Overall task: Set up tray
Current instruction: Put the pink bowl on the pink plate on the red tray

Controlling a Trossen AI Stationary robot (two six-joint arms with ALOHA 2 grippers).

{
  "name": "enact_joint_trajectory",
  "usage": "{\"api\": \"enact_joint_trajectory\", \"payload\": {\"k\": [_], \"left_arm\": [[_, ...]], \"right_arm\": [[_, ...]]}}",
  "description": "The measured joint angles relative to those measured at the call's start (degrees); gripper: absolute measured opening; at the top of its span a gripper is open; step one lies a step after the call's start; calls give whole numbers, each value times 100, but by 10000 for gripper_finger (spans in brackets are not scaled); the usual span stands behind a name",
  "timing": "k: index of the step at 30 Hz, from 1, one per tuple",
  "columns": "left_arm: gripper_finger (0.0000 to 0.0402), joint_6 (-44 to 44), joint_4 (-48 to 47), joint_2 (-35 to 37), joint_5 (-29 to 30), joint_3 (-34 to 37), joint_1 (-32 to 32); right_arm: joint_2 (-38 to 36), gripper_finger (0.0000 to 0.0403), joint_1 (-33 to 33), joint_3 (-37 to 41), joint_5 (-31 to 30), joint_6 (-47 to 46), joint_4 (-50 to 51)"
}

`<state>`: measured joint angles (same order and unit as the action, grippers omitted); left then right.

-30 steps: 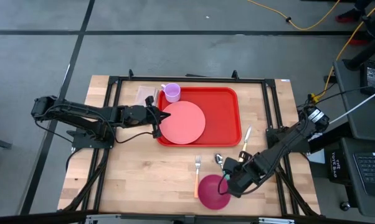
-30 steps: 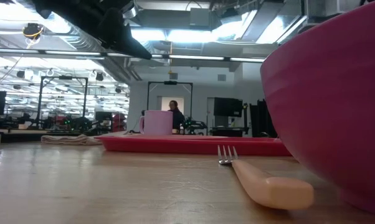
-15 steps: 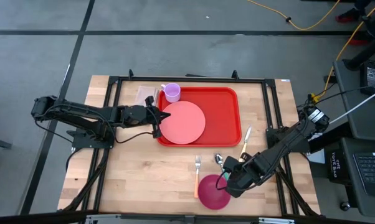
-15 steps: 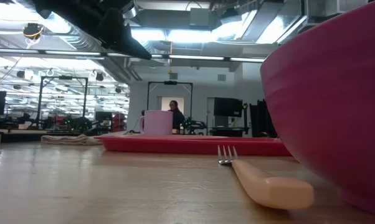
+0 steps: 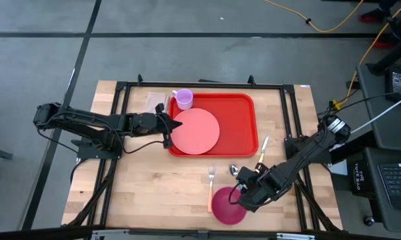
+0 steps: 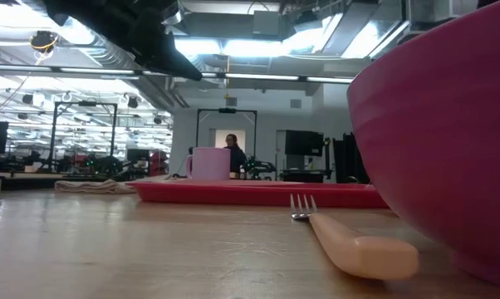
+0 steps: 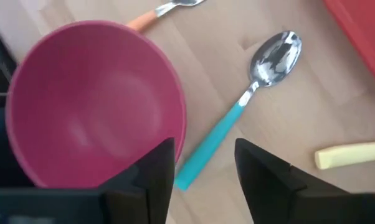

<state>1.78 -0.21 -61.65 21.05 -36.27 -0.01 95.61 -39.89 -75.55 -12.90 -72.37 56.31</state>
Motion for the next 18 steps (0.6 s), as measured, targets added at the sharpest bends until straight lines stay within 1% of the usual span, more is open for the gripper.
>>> {"api": "enact_joint_trajectory", "payload": {"k": [3, 6, 11, 16, 18], "left_arm": [[3, 31, -2, 0, -261, 47, -32], [1, 93, -2, 4, -328, 171, -252], [3, 149, 107, 2, -214, 312, -873], [1, 300, 748, 2, -190, 403, -1579], [3, 271, 961, 2, -48, 408, -1847]], "right_arm": [[143, 172, -47, 0, -57, -196, -2], [296, 172, -96, 3, -57, -244, -31], [493, 172, -127, 7, -96, -254, -311], [650, 172, -124, 7, -67, -419, -360], [700, 172, -124, 7, -60, -501, -447]]}}
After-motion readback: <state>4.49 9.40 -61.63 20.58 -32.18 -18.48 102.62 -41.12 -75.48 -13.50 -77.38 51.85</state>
